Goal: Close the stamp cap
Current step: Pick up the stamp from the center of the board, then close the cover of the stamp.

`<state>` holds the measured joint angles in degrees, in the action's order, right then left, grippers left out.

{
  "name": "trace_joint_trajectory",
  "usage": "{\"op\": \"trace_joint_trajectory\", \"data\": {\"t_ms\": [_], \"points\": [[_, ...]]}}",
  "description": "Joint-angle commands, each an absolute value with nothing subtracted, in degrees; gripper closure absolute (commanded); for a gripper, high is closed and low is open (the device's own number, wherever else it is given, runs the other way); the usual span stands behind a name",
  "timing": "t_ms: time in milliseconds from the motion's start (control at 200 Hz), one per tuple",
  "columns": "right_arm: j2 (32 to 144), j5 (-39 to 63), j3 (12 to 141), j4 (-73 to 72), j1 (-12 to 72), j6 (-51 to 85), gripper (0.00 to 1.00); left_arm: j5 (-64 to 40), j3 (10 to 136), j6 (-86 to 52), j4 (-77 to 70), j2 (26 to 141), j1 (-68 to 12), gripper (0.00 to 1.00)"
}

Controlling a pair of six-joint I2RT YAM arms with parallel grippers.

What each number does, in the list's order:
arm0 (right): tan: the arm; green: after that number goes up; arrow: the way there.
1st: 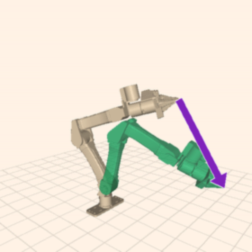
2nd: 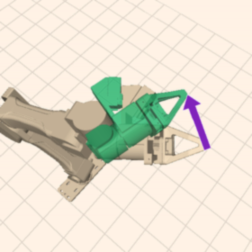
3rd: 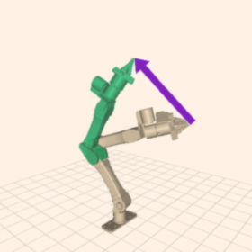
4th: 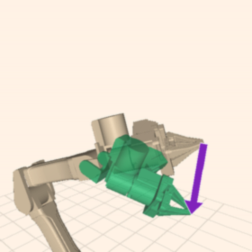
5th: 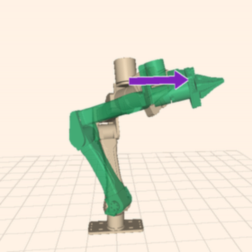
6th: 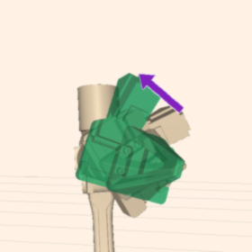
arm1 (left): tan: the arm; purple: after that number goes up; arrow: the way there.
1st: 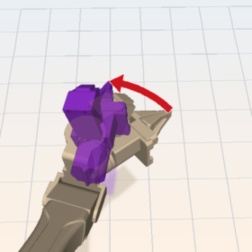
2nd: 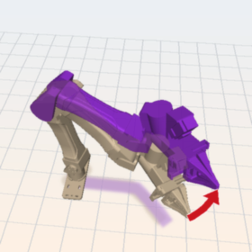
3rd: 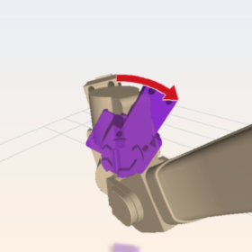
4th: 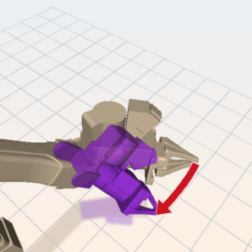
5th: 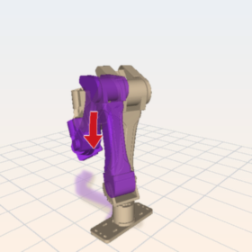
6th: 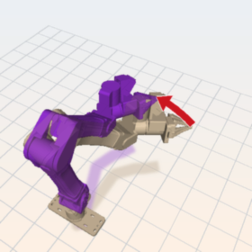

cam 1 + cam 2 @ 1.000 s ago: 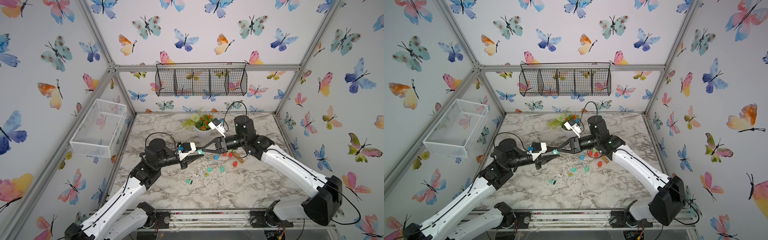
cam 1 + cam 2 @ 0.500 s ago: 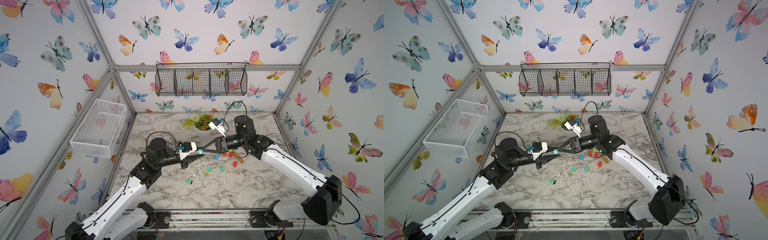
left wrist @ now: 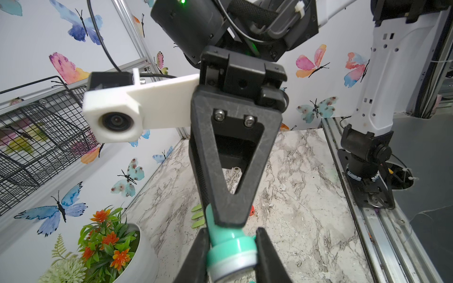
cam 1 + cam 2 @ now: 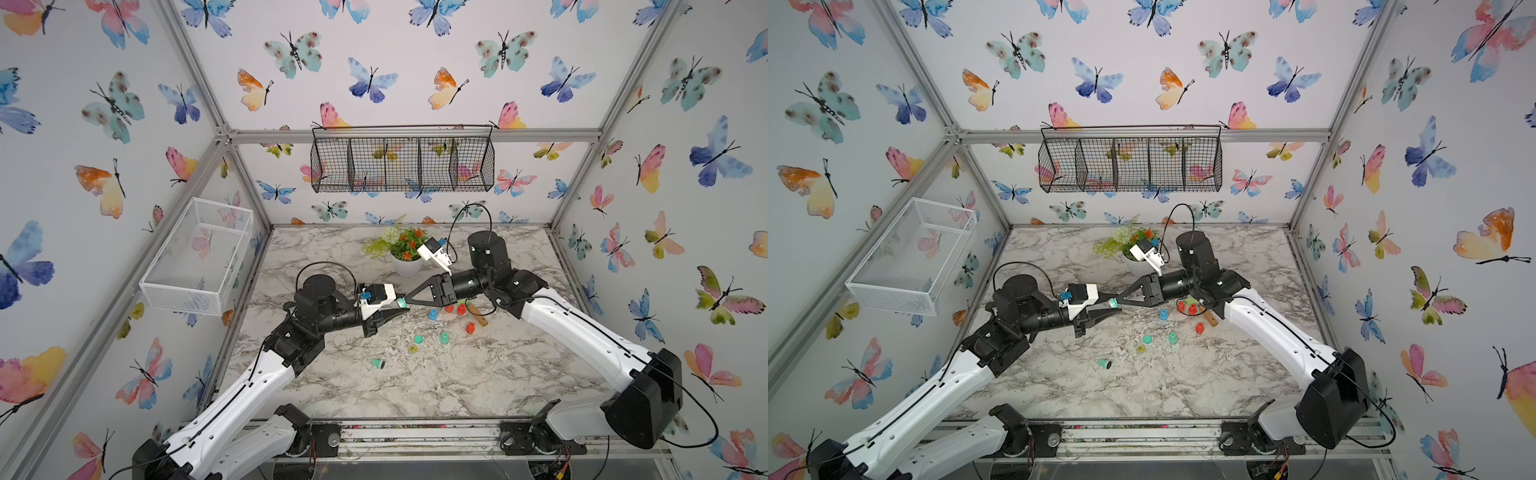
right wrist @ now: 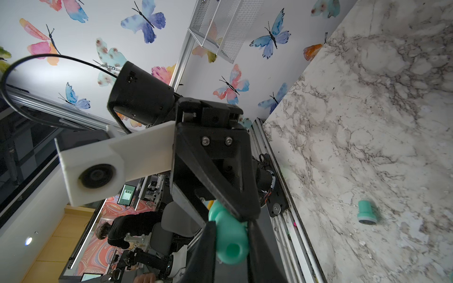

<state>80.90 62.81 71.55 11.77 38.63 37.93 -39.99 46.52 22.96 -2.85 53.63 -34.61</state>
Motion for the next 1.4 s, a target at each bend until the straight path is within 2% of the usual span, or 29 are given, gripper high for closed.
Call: {"op": "trace_joint_trajectory", "data": {"t_ms": [0,70,150,310,551,761,1136,1392], "points": [[81.78,63.71,71.28,11.76,40.08,36.48,0.88,-38.61,48.26,22.15,-5.19,53.85,-35.68,0.80],[81.40,62.11,71.28,12.03,40.08,36.39,0.90,-36.57,47.62,22.19,-4.86,52.83,-35.69,0.63],[81.04,60.22,71.28,11.98,40.10,36.30,0.92,-34.41,46.92,21.82,-4.02,51.46,-35.68,0.52],[80.99,51.58,72.38,17.51,40.10,33.05,0.95,-29.91,45.41,20.92,-2.64,48.32,-35.62,0.42],[84.80,23.66,76.16,34.41,40.08,26.74,0.97,-25.51,43.42,17.82,-1.05,45.98,-34.17,0.40],[87.22,10.98,71.25,35.82,40.08,26.45,0.99,-24.33,43.74,12.82,0.45,47.57,-28.68,0.39],[94.01,2.69,63.90,28.18,48.35,28.89,0.99,-23.02,43.83,3.70,1.86,54.04,-18.81,0.39],[99.84,2.02,64.68,25.68,49.63,28.60,0.99,-23.22,43.28,1.01,0.51,55.73,-17.84,0.39]]}}
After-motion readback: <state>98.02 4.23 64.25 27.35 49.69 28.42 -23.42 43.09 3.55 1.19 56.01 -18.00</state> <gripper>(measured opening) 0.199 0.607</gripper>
